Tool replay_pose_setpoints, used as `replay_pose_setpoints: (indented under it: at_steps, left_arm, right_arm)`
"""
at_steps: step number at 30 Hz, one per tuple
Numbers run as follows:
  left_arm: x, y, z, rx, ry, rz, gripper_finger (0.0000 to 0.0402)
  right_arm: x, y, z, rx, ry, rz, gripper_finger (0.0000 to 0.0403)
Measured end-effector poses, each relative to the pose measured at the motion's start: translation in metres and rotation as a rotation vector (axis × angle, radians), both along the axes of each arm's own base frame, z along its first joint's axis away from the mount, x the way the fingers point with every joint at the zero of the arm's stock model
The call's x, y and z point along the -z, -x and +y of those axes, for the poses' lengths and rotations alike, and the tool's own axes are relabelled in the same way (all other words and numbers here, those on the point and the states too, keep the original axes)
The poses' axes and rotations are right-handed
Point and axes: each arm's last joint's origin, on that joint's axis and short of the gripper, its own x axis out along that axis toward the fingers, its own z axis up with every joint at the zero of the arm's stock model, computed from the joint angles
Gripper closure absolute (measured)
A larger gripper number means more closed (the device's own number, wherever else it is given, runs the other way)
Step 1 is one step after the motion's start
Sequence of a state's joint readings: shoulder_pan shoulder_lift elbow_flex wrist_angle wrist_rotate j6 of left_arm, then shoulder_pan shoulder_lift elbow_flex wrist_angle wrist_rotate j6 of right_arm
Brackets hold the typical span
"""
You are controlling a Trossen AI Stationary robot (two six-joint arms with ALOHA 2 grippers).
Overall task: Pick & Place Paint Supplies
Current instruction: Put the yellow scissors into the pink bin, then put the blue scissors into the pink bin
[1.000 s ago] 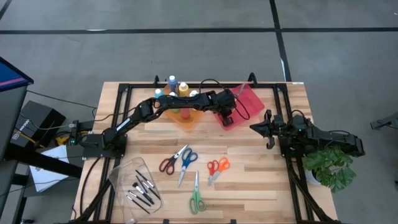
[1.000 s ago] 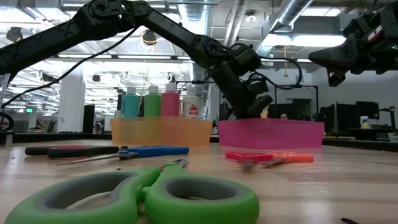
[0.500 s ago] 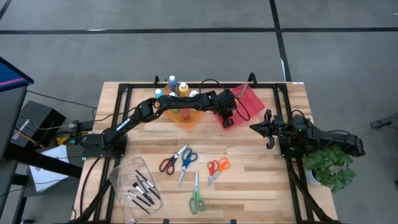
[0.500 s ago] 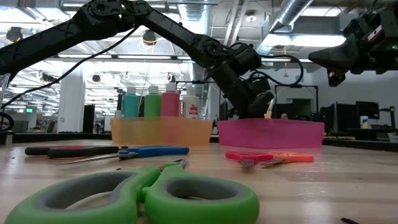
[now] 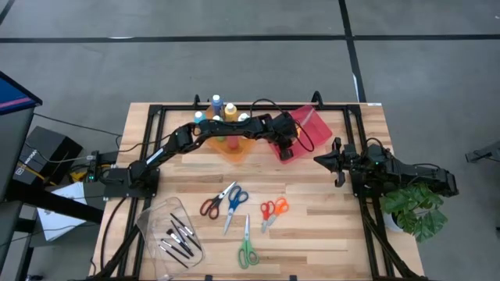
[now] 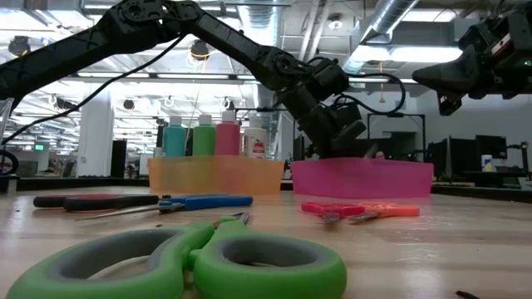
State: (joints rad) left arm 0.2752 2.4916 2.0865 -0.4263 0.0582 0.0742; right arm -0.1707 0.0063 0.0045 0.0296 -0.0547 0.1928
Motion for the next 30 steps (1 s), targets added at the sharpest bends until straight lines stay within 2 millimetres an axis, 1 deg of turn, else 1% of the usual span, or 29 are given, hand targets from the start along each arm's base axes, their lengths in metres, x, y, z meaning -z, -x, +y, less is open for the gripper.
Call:
replay_pose_setpoints:
  at_steps: [7,13,15,16,18,20,22,24,25,27,28,30]
  left_arm:
    - [0.0,0.0,0.0,-0.004,-0.002,-0.002,0.0329]
    - [-0.001,-0.001,0.0,-0.005,-0.005,-0.013,0.0319]
    - [-0.007,-0.001,0.0,-0.007,-0.007,-0.025,0.0318]
    - [-0.014,0.0,-0.001,-0.007,-0.01,-0.04,0.0318]
    - [-0.034,0.002,-0.003,-0.005,-0.02,-0.075,0.0318]
    - [-0.06,0.007,-0.007,0.001,-0.032,-0.114,0.0319]
    - [-0.089,0.014,-0.011,0.008,-0.046,-0.161,0.0324]
    - [-0.122,0.025,-0.016,0.012,-0.06,-0.216,0.0339]
    - [-0.142,0.033,-0.019,0.013,-0.073,-0.261,0.035]
    - [-0.183,0.054,-0.024,0.008,-0.11,-0.346,0.0382]
    - [-0.204,0.068,-0.028,0.005,-0.136,-0.389,0.0391]
    - [-0.241,0.099,-0.035,-0.019,-0.187,-0.481,0.0395]
  right_arm:
    - [0.0,0.0,0.0,0.0,0.0,0.0,0.0403]
    - [0.0,0.0,0.0,0.0,0.0,0.0,0.0403]
    - [0.0,0.0,0.0,0.0,0.0,0.0,0.0403]
    - [0.0,0.0,0.0,0.0,0.0,0.0,0.0403]
    - [0.0,0.0,0.0,0.0,0.0,0.0,0.0403]
    - [0.0,0.0,0.0,0.0,0.0,0.0,0.0403]
    - [0.0,0.0,0.0,0.0,0.0,0.0,0.0403]
    - [0.0,0.0,0.0,0.0,0.0,0.0,0.0403]
    - [0.0,0.0,0.0,0.0,0.0,0.001,0.0403]
    - [0.0,0.0,0.0,0.001,0.0,0.0,0.0403]
    - [0.0,0.0,0.0,0.002,0.0,0.0,0.0403]
    - [0.0,0.0,0.0,0.003,0.0,0.0,0.0403]
